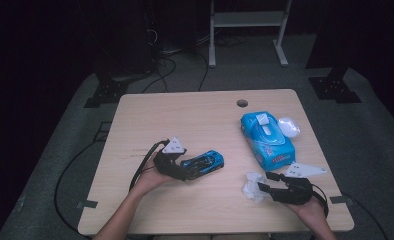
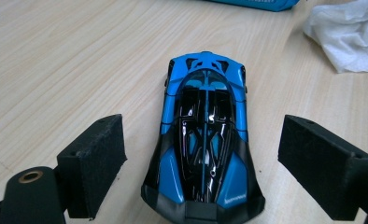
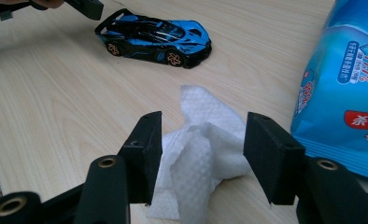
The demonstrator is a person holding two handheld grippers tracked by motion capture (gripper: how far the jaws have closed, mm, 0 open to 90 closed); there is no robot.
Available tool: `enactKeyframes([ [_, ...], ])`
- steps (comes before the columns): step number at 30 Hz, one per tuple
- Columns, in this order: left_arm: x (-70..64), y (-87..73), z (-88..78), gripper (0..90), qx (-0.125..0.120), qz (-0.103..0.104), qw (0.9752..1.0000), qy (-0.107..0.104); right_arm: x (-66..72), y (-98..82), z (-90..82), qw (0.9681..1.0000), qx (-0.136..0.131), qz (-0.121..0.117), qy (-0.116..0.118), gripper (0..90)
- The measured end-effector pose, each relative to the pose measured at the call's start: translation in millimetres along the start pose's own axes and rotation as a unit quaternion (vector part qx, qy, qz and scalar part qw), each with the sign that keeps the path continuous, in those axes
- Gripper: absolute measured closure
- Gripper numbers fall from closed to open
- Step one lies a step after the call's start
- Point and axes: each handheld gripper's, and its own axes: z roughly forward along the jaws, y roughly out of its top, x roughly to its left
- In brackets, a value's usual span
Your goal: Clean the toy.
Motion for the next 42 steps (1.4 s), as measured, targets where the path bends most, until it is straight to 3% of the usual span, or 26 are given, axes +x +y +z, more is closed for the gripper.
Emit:
enactKeyframes([
  [8, -5.1, -7.7, -12.0, 14.3, -0.016, -0.007, 0.9999, 0.0, 0.7, 0.9, -0.7, 1.0, -0.005, 0.003, 0.003, 43.4],
  [42, -12.2, -49.5, -47.3, 12.5, -0.019, -0.026, 0.9993, 0.018, 0.1, 1.1, -7.1, 0.9997, -0.019, 0.017, 0.003, 37.8],
])
